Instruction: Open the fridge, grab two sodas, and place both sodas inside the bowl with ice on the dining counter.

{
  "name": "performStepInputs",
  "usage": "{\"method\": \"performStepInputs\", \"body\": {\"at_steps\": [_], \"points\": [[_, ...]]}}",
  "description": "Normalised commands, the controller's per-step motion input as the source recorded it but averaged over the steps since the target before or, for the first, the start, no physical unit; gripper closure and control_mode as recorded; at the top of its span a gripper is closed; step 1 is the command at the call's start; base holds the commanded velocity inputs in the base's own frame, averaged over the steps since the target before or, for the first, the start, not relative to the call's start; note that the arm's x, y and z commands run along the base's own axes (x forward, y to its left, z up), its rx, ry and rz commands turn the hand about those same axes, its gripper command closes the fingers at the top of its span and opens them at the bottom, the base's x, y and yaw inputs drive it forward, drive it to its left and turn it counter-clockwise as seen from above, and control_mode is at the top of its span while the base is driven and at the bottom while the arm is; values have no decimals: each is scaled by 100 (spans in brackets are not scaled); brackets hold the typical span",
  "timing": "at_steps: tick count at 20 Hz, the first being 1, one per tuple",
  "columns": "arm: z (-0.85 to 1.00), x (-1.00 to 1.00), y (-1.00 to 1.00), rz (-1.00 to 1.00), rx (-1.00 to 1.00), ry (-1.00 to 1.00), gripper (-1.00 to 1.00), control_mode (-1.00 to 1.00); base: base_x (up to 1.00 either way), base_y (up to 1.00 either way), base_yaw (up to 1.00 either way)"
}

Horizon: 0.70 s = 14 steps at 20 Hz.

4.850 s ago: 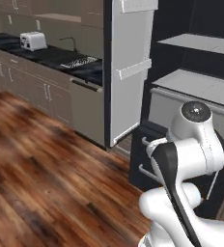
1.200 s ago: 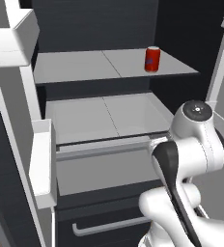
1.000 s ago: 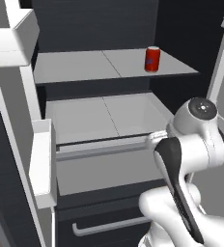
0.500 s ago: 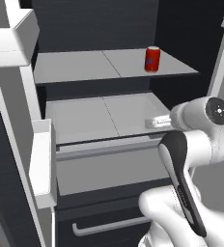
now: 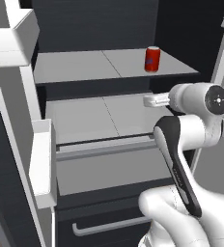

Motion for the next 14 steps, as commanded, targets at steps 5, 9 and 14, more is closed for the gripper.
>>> {"method": "performStepInputs", "body": {"at_steps": [5,9,14], "points": [[52,23,0,0,0,-8,-100,-100,0,0,0],[21,5,-4,-2,-1,-1,-100,-100,0,0,0],[0,0,-7,-2,0,-3,-100,-100,0,0,0]]}}
